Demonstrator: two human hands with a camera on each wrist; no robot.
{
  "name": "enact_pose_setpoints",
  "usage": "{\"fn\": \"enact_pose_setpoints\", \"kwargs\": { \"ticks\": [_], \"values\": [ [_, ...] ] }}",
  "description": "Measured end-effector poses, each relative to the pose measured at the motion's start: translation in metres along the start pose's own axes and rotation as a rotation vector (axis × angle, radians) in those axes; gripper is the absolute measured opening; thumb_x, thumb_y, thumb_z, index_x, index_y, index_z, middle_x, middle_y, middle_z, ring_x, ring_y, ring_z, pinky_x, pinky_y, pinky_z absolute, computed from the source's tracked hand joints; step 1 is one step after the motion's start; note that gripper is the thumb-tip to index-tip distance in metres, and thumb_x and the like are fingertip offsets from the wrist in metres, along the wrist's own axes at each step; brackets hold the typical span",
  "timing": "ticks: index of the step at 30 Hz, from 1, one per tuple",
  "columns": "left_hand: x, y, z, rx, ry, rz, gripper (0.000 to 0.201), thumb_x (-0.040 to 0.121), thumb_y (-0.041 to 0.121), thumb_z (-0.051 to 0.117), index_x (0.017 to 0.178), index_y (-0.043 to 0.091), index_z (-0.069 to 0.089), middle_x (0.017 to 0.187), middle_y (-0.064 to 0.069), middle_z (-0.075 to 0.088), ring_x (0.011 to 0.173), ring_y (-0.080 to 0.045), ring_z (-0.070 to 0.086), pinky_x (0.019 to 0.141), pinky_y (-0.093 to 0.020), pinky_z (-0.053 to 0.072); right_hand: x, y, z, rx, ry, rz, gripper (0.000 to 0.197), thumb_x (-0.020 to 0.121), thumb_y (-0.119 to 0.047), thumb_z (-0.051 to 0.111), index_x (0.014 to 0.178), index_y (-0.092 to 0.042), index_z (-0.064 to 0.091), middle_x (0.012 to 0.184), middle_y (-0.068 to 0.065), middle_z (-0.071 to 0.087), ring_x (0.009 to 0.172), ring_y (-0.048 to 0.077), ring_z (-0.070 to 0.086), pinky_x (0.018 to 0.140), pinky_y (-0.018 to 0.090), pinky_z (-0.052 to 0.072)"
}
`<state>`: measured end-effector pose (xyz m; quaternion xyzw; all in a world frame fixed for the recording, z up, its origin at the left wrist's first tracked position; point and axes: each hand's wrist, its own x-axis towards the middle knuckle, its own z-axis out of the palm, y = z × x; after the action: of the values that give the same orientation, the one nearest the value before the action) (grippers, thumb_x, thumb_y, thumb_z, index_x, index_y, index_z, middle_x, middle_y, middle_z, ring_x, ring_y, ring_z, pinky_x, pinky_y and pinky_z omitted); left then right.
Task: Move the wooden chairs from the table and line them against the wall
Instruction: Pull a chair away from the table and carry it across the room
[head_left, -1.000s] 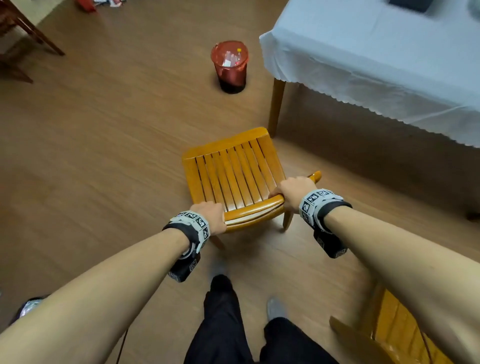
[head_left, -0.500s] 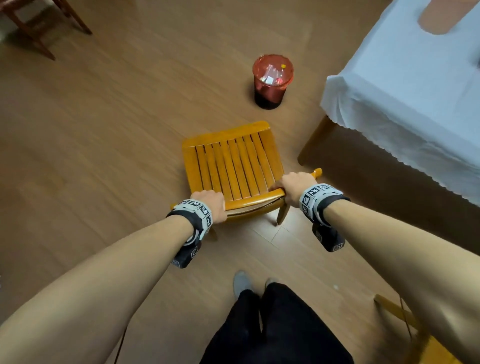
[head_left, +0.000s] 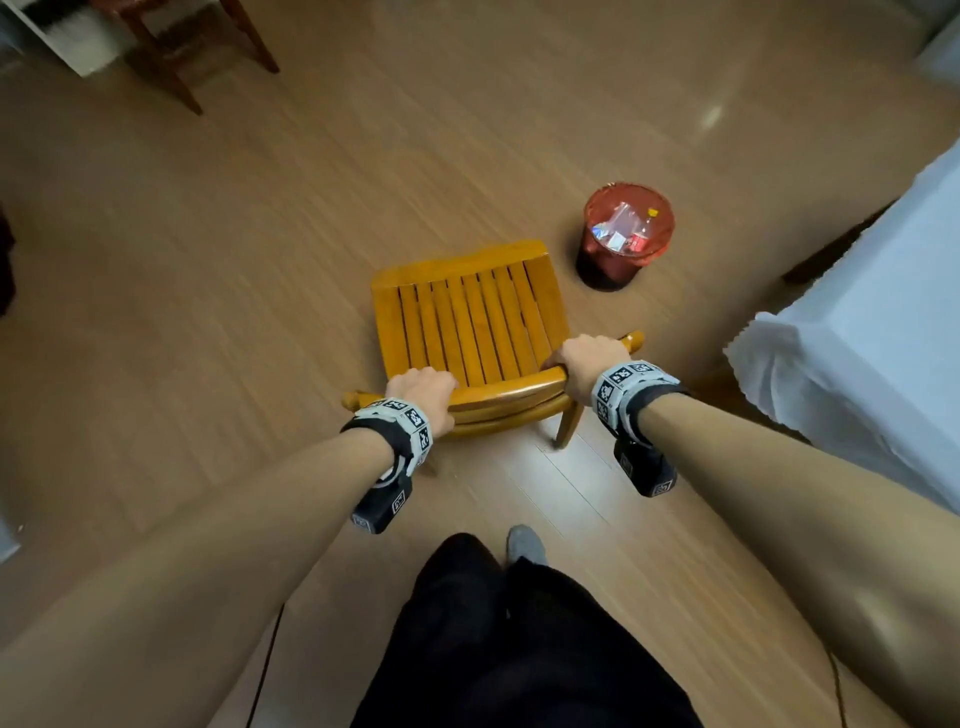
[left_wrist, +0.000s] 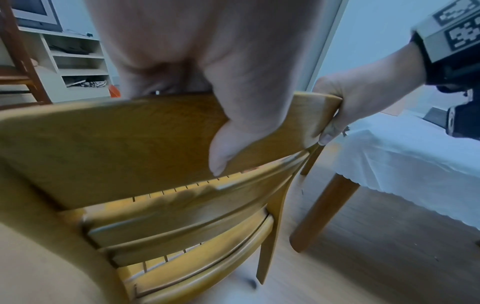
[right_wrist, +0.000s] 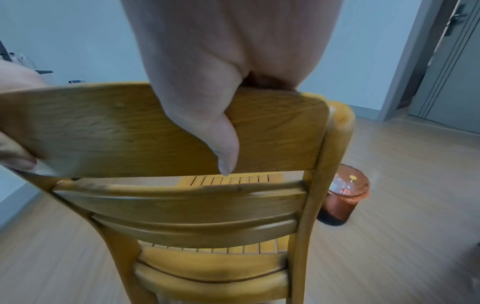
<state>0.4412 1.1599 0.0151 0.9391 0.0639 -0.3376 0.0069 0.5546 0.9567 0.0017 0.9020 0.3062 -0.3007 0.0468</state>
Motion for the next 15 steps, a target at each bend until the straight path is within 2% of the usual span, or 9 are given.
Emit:
{"fn": "enact_pose_setpoints", "kwargs": {
  "ticks": [6, 11, 15],
  "values": [
    [0.074, -0.043, -0.07, -0.002, 0.053, -0.021, 0.038, 0.089, 0.023, 0.067, 0.126, 0.025, 0.064, 0.112, -0.004, 0.066, 0.105, -0.028, 0.061, 0.08, -0.037, 0.049, 0.084, 0.007, -0.066, -0.009, 0.015, 0.0, 0.029, 0.09, -0.019, 0.06, 0.109, -0.039, 0.071, 0.093, -0.005, 0.068, 0.086, 0.024, 0.065, 0.066, 0.033, 0.051],
    [0.147, -0.099, -0.124, 0.066, 0.058, 0.017, 0.052, 0.09, 0.023, 0.068, 0.14, 0.025, 0.054, 0.126, -0.006, 0.062, 0.115, -0.029, 0.058, 0.09, -0.04, 0.047, 0.155, -0.002, -0.11, 0.035, 0.028, 0.029, 0.018, 0.092, -0.02, 0.059, 0.097, -0.034, 0.07, 0.084, -0.006, 0.064, 0.083, 0.023, 0.066, 0.068, 0.036, 0.057],
    [0.208, -0.135, -0.17, 0.097, 0.046, 0.071, 0.046, 0.091, 0.021, 0.067, 0.136, 0.023, 0.057, 0.123, -0.006, 0.063, 0.113, -0.029, 0.058, 0.09, -0.041, 0.048, 0.212, 0.0, -0.149, 0.058, 0.013, 0.072, 0.024, 0.095, -0.021, 0.059, 0.109, -0.037, 0.071, 0.091, -0.005, 0.066, 0.085, 0.021, 0.064, 0.066, 0.033, 0.052]
  ]
}}
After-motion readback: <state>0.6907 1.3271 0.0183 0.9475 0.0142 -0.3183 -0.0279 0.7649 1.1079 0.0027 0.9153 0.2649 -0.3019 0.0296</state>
